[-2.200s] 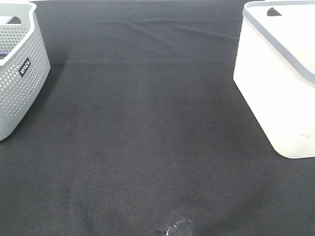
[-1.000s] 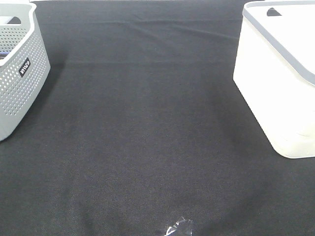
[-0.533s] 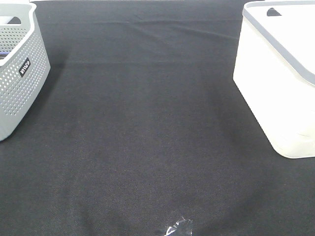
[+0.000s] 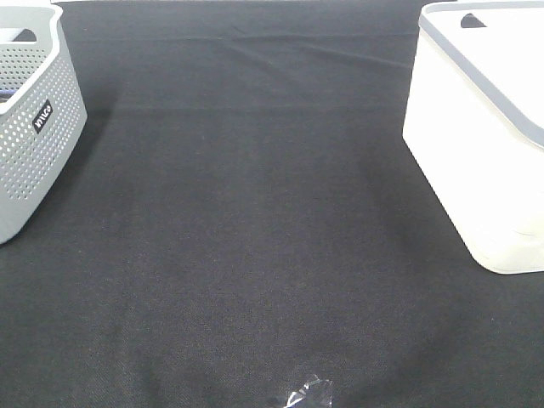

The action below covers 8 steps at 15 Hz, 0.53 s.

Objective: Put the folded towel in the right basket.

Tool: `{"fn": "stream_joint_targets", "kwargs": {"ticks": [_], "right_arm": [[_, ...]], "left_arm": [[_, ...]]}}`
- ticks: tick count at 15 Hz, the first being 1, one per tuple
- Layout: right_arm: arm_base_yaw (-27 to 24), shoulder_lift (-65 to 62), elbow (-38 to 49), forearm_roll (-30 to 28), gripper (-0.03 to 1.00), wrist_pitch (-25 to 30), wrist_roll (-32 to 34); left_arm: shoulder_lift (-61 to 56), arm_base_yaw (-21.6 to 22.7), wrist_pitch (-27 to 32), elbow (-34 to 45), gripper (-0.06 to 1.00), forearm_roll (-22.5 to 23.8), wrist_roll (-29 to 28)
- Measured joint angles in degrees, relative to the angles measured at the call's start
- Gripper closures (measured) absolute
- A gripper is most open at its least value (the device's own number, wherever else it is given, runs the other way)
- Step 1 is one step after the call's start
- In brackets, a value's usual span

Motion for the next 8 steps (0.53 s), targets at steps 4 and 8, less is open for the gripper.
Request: {"fn": "stream_joint_targets", "kwargs": {"ticks": [4, 8], "right_arm": [[0.0, 0.0, 0.0, 0.0, 0.00, 0.0, 0.0], [0.0, 0.0, 0.0, 0.0, 0.00, 0.0, 0.0]], "left_arm": [[0.0, 0.0, 0.0, 0.0, -0.04, 0.0, 0.0], [0.0, 0.0, 0.0, 0.0, -0.04, 0.1, 0.0]]}}
